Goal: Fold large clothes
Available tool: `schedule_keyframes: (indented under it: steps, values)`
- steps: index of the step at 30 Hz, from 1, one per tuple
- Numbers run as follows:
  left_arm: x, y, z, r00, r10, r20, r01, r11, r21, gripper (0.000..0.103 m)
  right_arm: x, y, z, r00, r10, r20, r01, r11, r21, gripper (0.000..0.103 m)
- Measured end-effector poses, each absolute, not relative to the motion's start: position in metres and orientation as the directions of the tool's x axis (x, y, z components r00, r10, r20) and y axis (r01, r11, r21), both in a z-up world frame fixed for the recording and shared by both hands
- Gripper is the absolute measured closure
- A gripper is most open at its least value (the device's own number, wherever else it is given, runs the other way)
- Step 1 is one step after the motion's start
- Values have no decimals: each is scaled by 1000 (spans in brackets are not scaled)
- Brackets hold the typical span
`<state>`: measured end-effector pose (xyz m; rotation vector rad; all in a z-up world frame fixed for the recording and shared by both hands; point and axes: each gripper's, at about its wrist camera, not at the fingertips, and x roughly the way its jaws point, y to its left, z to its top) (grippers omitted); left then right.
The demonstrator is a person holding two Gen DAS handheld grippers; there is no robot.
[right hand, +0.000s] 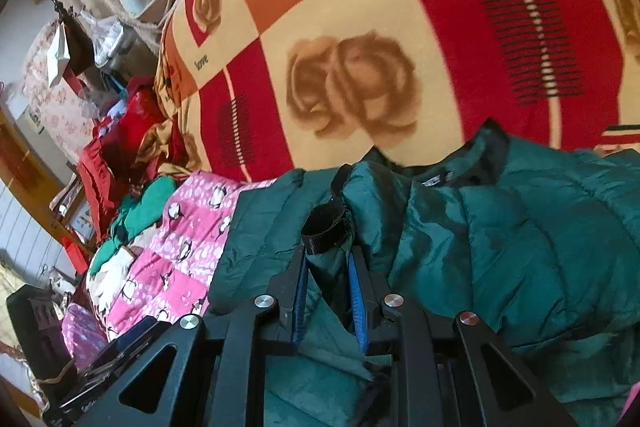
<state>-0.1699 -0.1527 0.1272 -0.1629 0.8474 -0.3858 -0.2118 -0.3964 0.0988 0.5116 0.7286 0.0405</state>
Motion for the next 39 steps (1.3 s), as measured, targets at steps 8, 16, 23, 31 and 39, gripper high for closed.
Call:
schedule_keyframes:
  steps: [8,16,23,31,39]
  values:
    - [-166,-144,125,597,-399,-696,260,917,-302,11,-184,-367,83,713,272,-647,100,873,477,84]
    - [-156,-132,117,591,-392,-705,240,920,-311,11,-159,-344,64,670,327,-666,80,861,502,84]
    - [-150,-122,114,591,-393,-704,216,919,-331,11,-143,-328,49,633,369,-680,67,849,524,84]
    - [-153,-123,117,593,-391,-704,228,920,-320,11,-147,-329,54,624,423,-657,30,827,561,50]
    - [-153,-130,119,575,-418,-704,229,908,-352,11,-199,-368,83,674,388,-628,74,811,580,49]
